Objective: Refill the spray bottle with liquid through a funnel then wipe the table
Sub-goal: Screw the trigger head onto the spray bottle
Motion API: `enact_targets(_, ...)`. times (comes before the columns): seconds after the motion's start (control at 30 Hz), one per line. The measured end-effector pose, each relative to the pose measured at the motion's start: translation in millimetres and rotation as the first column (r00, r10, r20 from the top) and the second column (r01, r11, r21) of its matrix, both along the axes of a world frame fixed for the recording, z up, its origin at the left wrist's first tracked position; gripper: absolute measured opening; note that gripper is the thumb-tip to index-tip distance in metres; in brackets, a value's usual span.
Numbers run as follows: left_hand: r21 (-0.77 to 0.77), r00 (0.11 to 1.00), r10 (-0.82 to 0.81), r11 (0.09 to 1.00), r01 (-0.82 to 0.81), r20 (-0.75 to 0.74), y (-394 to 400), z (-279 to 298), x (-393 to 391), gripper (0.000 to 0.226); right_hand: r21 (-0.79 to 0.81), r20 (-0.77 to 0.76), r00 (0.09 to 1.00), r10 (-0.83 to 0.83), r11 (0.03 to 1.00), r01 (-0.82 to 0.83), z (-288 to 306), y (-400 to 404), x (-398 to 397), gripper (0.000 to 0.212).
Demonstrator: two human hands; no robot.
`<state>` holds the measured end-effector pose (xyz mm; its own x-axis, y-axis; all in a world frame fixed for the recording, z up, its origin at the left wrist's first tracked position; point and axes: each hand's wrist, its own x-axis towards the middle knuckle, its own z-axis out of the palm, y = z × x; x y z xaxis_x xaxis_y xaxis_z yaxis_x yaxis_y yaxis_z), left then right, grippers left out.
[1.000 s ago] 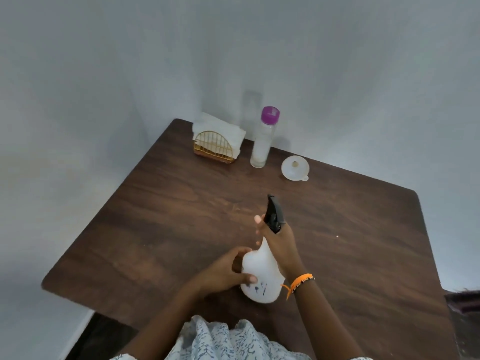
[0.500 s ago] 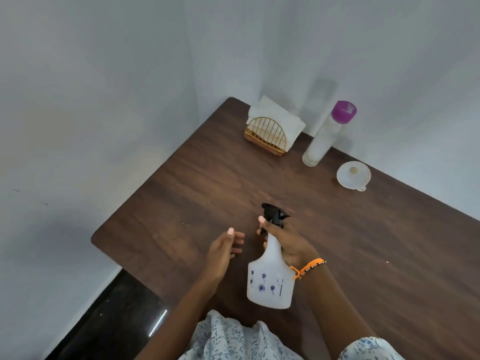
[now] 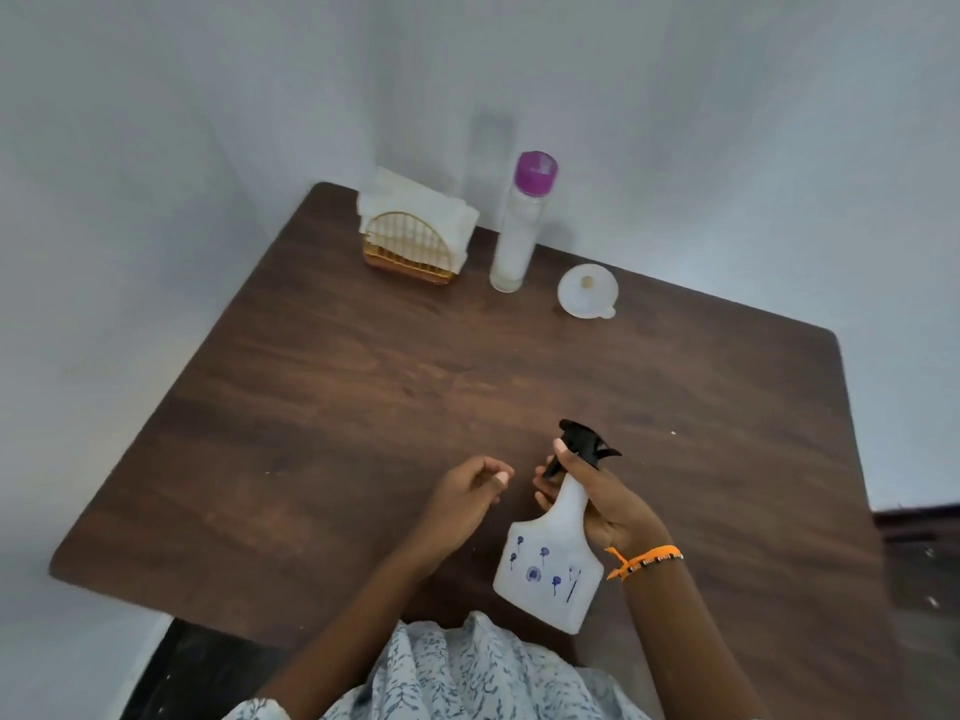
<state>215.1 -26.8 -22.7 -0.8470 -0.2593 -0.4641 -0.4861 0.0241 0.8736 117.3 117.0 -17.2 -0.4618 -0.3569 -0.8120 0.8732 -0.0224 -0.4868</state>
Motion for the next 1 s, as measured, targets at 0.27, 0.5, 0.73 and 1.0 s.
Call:
enact_targets(0.27, -0.038, 0.986, -0.167, 0.985, 0.168, 0.029, 18.0, 2.4, -23.6, 0.014, 0.158, -0.002, 0.989, -0.149, 0.976, 0.148, 2.5, 25.1, -13.8, 0.041)
enact_targets(0.5, -0.042, 0.983, -0.178, 0.983, 0.180, 0.047, 18.8, -3.0, -27.7, 0.014, 0.169, 0.018, 0.989, -0.146, 0.976, 0.141, 1.6, 29.4, -20.7, 0.045)
enact_targets(0.73, -0.019, 0.982, -0.182, 0.983, 0.183, 0.046, 18.4, -6.2, -28.5, 0.014, 0.131, 0.052, 0.995, -0.088, 0.988, 0.081, 4.5, 38.7, -20.1, 0.046)
enact_targets(1.0, -0.002, 0.981, -0.191, 0.982, 0.191, 0.046, 19.1, -7.0, -27.4, 0.015, 0.122, 0.061, 0.997, -0.046, 0.992, 0.039, 8.7, 38.0, -13.2, 0.033)
